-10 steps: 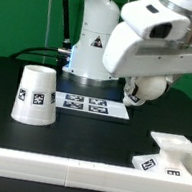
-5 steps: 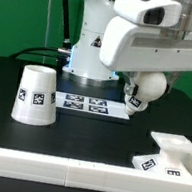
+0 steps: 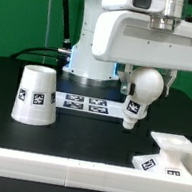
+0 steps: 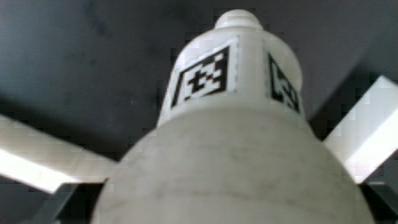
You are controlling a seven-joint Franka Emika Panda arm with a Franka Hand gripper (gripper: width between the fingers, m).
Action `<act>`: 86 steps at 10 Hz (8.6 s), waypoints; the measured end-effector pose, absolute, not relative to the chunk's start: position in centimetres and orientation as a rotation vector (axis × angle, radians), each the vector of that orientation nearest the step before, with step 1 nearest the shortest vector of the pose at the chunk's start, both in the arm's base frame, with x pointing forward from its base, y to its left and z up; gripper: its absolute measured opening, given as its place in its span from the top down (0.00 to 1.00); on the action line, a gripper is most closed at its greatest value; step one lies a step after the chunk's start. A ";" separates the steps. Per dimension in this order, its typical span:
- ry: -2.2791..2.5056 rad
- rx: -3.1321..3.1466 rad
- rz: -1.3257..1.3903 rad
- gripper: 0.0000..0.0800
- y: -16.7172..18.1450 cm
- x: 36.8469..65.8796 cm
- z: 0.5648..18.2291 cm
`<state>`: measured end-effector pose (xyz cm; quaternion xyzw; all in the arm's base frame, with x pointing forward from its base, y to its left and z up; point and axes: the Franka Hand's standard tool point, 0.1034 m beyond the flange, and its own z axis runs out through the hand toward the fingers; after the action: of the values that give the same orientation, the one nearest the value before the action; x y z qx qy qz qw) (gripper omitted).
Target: Assemble lamp
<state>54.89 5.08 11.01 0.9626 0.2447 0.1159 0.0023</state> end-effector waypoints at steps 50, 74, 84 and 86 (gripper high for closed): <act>0.807 2.963 0.662 0.13 10.1 59.8 14.0; 0.928 3.030 -0.139 0.26 9.9 61.0 12.8; -0.069 3.158 -0.025 0.28 10.1 60.1 12.8; -0.304 3.145 0.026 0.28 10.2 59.7 12.8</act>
Offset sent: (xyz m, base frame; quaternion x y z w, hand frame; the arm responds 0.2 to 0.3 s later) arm 0.0287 0.0269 0.0360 0.0189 0.0022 0.0422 0.9989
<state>59.68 10.15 12.85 0.9953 -0.0963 0.0082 -0.0090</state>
